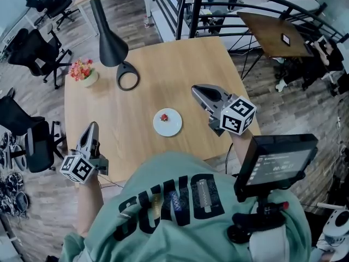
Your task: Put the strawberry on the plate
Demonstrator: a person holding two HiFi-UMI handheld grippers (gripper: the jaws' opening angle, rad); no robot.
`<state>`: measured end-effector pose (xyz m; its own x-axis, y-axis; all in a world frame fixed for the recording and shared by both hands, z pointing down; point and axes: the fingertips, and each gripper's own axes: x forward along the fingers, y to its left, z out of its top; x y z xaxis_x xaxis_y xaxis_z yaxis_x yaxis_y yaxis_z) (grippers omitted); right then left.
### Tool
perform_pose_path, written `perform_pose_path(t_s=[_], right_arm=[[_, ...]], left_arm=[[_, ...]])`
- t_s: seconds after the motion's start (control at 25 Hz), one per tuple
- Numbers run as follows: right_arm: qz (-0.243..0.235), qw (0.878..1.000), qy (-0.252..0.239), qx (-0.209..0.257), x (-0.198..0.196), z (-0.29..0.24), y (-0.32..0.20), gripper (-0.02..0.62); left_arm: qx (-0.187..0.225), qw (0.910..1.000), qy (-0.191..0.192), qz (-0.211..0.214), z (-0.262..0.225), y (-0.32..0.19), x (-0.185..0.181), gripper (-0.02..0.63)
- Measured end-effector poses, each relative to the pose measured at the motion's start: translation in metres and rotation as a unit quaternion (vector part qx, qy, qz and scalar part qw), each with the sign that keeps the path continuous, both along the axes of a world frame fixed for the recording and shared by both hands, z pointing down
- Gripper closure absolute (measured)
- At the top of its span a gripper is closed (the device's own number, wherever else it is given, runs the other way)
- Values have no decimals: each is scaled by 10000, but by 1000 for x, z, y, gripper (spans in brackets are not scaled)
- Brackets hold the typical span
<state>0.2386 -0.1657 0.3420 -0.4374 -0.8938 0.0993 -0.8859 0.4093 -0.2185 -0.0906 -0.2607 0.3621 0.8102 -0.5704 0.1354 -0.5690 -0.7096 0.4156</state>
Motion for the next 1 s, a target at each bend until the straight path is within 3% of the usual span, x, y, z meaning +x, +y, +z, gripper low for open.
perform_pose_path(t_s=[0.56, 1.0], right_arm=[[-124, 9996, 47, 229, -8, -29, -9, 592], [-250, 9995, -29, 199, -17, -26, -7, 591]], left_arm=[[396, 9986, 337, -26, -44, 11, -4, 603], [159, 9991, 338, 199, -31, 25, 12, 603]])
